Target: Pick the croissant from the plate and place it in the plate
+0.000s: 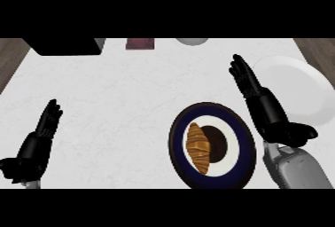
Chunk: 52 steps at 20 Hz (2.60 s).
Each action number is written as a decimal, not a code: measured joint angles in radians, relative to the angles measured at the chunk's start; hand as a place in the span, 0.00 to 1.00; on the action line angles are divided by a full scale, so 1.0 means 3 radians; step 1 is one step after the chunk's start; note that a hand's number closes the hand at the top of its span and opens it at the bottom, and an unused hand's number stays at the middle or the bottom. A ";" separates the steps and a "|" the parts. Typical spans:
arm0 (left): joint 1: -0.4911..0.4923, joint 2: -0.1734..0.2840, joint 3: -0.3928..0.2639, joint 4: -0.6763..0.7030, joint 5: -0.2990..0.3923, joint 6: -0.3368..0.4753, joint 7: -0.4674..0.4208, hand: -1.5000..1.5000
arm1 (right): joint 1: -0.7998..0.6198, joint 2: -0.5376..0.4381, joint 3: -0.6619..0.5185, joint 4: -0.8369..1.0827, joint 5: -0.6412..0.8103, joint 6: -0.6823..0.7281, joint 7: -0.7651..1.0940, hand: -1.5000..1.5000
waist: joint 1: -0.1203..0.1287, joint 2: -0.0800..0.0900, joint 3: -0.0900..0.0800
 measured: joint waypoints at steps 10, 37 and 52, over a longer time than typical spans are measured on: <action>-0.0080 -0.0184 -0.0124 0.0211 -0.0040 0.0148 0.0627 0.50 | -0.0364 -0.0575 0.0366 -0.0093 0.0522 0.0642 -0.0050 1.00 | -0.0003 0.0028 -0.0033; -0.0362 -0.0448 -0.0300 0.0212 -0.0235 0.0343 0.1239 0.50 | -0.0280 -0.0840 0.0882 0.0511 0.1668 0.1172 -0.0690 0.00 | 0.0063 0.0086 -0.0003; -0.0284 -0.0514 -0.0199 0.0111 -0.0340 0.0219 0.1293 0.50 | -0.0430 -0.0403 0.0961 0.0762 0.2322 0.1999 -0.0144 0.00 | 0.0064 0.0094 0.0001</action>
